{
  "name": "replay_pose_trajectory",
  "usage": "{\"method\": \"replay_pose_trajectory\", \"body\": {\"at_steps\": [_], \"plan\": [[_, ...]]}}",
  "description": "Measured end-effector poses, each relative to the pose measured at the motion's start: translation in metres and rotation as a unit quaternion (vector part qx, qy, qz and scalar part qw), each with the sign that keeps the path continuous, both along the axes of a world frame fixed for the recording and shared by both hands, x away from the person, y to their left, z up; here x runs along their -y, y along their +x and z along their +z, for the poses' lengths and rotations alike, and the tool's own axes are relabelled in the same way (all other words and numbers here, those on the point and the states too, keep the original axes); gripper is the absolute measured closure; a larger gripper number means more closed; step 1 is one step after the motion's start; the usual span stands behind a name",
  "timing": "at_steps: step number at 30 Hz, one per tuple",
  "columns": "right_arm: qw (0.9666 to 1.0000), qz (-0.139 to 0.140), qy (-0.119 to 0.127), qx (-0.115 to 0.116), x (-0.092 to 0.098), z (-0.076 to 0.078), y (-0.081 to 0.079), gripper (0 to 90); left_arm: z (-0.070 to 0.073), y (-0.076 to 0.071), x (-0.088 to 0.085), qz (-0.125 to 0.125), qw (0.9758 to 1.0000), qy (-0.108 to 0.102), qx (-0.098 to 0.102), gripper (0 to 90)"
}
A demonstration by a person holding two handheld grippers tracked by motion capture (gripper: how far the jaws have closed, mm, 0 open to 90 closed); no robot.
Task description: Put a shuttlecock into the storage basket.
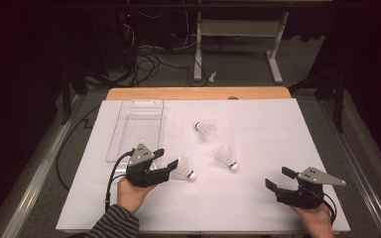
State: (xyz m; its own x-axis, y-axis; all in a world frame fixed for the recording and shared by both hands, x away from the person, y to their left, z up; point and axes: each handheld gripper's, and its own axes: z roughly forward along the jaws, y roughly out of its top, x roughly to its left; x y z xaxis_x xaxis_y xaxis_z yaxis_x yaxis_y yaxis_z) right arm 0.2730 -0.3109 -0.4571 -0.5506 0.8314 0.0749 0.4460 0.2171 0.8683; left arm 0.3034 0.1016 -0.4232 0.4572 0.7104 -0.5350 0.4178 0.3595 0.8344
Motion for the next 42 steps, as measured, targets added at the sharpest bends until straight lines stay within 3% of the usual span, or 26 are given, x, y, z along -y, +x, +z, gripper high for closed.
{"method": "replay_pose_trajectory", "body": {"at_steps": [21,26,30,33,42], "plan": [[1.0,0.003,0.001,0.0,0.0,0.0,0.0,22.5,0.002,0.012,0.016,-0.003,0.9996,0.022,-0.019,37.6],[1.0,0.003,0.001,0.0,0.0,0.0,0.0,22.5,0.005,0.016,0.02,-0.006,0.999,0.026,-0.037,37.7],[1.0,0.003,0.0,0.001,0.0,0.0,0.0,22.5,0.005,0.019,0.022,-0.001,0.9977,0.046,-0.05,38.0],[1.0,0.004,0.001,0.0,0.0,0.0,0.0,22.5,0.006,0.021,0.022,0.0,0.997,0.049,-0.059,38.3],[1.0,0.003,0.001,0.001,0.0,0.0,0.0,22.5,0.009,0.025,0.023,0.004,0.993,0.073,-0.092,38.3]]}}
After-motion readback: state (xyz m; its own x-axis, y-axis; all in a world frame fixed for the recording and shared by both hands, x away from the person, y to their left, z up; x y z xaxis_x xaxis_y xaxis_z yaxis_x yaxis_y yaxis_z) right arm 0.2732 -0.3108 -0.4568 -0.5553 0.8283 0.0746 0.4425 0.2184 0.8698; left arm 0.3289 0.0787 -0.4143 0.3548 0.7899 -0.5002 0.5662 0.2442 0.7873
